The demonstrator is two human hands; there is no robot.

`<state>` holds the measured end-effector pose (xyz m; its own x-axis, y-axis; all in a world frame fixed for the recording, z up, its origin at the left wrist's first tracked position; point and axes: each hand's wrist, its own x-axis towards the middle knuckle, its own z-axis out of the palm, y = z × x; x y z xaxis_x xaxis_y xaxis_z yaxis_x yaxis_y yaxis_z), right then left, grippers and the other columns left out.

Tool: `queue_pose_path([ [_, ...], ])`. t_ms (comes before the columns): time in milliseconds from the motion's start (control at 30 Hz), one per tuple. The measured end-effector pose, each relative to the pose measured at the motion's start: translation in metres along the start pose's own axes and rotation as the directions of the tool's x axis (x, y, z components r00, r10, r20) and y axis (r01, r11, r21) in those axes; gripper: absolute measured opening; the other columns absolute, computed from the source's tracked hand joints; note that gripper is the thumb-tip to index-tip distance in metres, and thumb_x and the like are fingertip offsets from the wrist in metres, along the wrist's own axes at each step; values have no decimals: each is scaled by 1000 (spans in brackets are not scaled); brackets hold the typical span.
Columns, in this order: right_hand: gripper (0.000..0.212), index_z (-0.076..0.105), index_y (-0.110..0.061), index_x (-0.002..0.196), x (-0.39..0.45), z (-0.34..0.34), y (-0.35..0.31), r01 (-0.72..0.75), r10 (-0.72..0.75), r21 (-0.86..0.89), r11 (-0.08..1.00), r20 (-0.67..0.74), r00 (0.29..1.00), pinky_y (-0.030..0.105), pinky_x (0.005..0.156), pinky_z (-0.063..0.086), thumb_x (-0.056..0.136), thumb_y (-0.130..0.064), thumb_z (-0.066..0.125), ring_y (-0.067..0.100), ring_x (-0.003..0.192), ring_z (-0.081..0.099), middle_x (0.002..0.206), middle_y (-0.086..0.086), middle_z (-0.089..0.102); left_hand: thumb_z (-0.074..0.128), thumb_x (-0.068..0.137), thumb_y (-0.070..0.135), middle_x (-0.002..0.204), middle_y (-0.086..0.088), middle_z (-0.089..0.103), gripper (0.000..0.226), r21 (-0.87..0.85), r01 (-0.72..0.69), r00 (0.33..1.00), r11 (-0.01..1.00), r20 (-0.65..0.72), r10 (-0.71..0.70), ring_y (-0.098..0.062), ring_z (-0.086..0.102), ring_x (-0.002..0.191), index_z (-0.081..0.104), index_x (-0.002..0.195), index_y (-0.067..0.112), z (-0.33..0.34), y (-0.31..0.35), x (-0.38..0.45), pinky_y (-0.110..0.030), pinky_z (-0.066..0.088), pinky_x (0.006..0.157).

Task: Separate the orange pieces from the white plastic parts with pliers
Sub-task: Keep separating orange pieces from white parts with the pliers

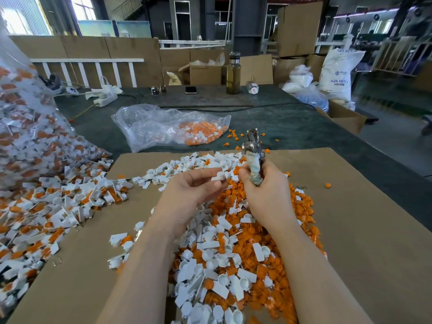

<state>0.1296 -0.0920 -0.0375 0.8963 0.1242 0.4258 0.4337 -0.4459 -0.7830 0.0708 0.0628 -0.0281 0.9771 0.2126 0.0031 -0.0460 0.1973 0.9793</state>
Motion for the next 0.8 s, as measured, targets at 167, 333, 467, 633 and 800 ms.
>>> queue_pose_path([
  [167,7,58,-25,97,-2,1,-4,-13,14,96,995,-10,1000,16,55,38,95,-32,59,0,60,53,72,-11,57,72,69,52,77,-1,76,37,184,24,988,983,-157,6,-10,70,65,79,86,20,7,0,-3,-19,57,62],
  [333,7,59,-22,98,-4,2,-8,5,-4,160,987,-5,1000,12,55,42,95,-28,59,-3,65,55,73,-10,59,79,80,26,77,1,77,6,143,-20,961,989,-270,59,-10,71,64,78,76,22,13,1,-3,-20,59,60],
  [467,3,59,-23,97,-6,2,-12,16,-13,221,975,-14,1000,9,62,45,95,-25,60,0,77,58,81,-10,62,78,81,18,79,-5,77,6,21,-16,959,1000,-283,22,-13,73,66,76,84,13,21,2,-5,-25,61,61],
  [633,6,60,-19,99,-7,2,-14,31,-26,259,965,-22,999,6,66,44,94,-22,60,-3,82,58,83,-11,61,76,83,11,81,-10,77,8,-57,40,970,998,-235,-53,-17,75,73,74,90,7,25,3,-6,-20,58,58],
  [800,5,60,-21,97,-8,4,-12,52,-46,214,975,-34,998,9,62,45,94,-24,61,-2,80,59,79,-13,62,75,84,5,78,-15,76,3,-74,23,980,997,-195,-37,-18,75,71,73,84,8,26,2,-7,-20,55,56],
])
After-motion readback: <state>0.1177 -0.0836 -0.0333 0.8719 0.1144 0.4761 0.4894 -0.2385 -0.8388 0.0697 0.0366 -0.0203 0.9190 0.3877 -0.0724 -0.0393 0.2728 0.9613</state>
